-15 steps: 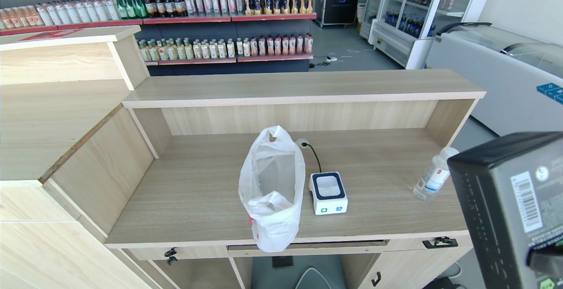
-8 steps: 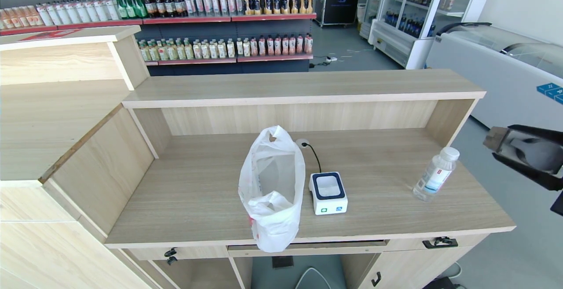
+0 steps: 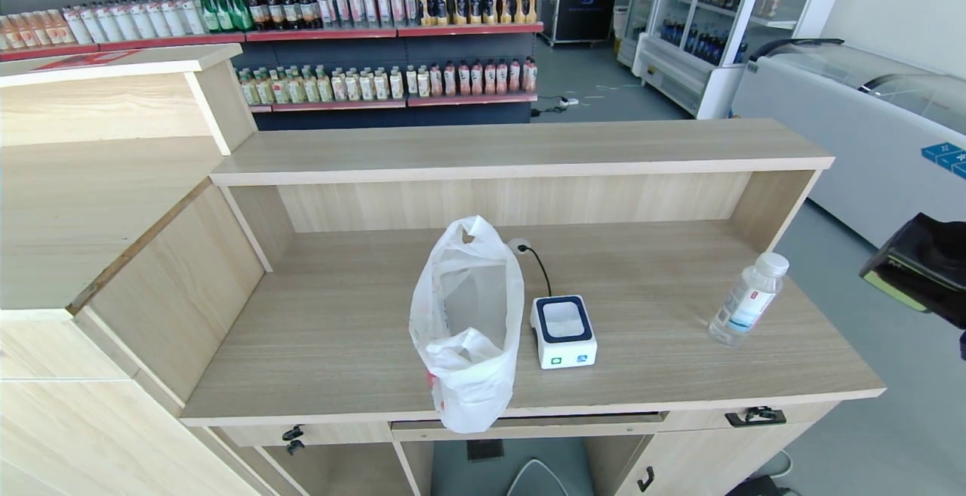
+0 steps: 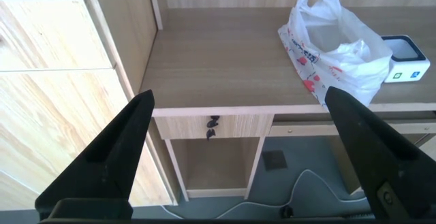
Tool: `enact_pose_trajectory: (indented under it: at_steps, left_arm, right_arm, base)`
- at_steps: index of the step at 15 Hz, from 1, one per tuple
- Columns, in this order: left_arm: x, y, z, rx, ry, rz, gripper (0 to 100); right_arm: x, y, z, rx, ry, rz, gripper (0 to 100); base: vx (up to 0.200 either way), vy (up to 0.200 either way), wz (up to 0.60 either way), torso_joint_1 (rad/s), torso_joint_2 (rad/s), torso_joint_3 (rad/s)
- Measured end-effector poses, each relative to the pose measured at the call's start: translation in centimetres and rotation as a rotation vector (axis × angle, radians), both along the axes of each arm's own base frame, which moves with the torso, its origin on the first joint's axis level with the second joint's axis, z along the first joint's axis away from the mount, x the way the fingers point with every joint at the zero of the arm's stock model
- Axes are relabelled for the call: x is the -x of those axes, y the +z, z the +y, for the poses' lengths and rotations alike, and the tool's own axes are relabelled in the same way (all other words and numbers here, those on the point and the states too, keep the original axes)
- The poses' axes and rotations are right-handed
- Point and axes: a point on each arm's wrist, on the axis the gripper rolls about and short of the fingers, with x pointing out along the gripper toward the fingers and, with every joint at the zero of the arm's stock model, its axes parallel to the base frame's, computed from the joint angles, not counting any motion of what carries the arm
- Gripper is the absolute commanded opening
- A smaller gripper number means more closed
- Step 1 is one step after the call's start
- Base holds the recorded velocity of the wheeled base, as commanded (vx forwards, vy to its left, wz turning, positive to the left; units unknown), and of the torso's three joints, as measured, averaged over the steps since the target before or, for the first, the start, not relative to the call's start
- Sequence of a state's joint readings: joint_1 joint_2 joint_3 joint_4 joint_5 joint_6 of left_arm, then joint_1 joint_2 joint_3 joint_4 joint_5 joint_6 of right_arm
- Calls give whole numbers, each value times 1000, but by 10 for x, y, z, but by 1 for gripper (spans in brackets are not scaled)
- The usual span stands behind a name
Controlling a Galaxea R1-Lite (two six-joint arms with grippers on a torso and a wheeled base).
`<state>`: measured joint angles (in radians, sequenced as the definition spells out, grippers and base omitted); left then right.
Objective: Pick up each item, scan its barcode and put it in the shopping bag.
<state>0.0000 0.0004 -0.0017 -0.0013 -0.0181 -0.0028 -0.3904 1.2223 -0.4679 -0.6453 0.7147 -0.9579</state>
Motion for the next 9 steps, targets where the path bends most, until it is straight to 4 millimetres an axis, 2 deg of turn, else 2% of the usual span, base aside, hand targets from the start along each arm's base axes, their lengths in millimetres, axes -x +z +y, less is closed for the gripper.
enact_pose_trajectory:
  at_steps: [2, 4, 6, 9]
  left_arm:
    - [0, 0, 0, 0, -1, 0, 100]
    - [0, 0, 0, 0, 0, 1, 100]
    - [0, 0, 0, 0, 0, 0, 100]
    - [0, 0, 0, 0, 0, 0, 100]
  right_arm:
    - [-4, -2, 0, -90, 8, 38, 0]
    - [-11, -3, 5, -288, 31, 121, 0]
    - [-26, -2, 13, -503, 59, 255, 0]
    - [-54, -6, 13, -757, -47, 474, 0]
  base:
    - [0, 0, 600, 5, 7, 2]
    - [0, 0, 0, 0, 0, 0]
    - [0, 0, 0, 0, 0, 0]
    - [0, 0, 0, 0, 0, 0]
